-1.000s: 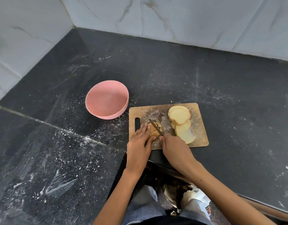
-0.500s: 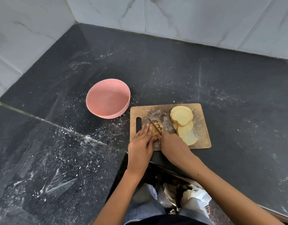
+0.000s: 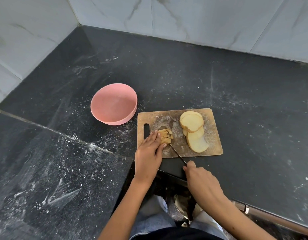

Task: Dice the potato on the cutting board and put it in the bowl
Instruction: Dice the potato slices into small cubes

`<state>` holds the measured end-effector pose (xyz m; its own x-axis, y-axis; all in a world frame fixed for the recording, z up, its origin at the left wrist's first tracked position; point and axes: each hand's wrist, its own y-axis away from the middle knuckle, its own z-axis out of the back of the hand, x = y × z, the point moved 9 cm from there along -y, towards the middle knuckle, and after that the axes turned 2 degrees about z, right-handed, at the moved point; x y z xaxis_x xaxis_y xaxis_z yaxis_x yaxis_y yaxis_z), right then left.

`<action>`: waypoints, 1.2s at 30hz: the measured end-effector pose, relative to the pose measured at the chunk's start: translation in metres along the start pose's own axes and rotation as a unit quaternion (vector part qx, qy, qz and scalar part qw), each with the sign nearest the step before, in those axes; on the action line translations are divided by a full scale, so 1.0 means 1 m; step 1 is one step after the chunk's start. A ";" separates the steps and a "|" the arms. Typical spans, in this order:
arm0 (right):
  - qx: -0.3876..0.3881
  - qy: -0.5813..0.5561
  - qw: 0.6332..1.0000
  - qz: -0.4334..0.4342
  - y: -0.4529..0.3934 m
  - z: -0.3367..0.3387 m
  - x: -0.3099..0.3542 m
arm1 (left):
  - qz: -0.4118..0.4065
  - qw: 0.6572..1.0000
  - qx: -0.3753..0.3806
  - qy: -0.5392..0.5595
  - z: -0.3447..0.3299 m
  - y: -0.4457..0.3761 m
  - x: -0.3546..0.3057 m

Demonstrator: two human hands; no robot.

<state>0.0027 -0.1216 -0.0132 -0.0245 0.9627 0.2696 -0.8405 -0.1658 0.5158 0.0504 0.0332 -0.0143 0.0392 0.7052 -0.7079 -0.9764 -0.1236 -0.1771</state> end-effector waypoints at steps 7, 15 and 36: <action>-0.050 -0.086 0.995 0.016 -0.017 0.016 0.001 | -0.006 1.000 0.003 0.004 0.002 0.000 -0.001; -0.089 -0.117 0.988 0.051 -0.023 0.034 0.008 | 0.035 0.997 -0.012 0.061 0.010 0.002 0.003; -0.072 0.028 0.997 0.007 -0.051 0.030 0.058 | -0.062 0.997 -0.035 -0.020 0.009 0.001 -0.006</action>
<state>0.0602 -0.0642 0.0005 -0.0640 0.9713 0.2290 -0.9086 -0.1517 0.3892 0.0473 0.0353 -0.0046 0.1495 0.7447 -0.6505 -0.9471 -0.0811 -0.3105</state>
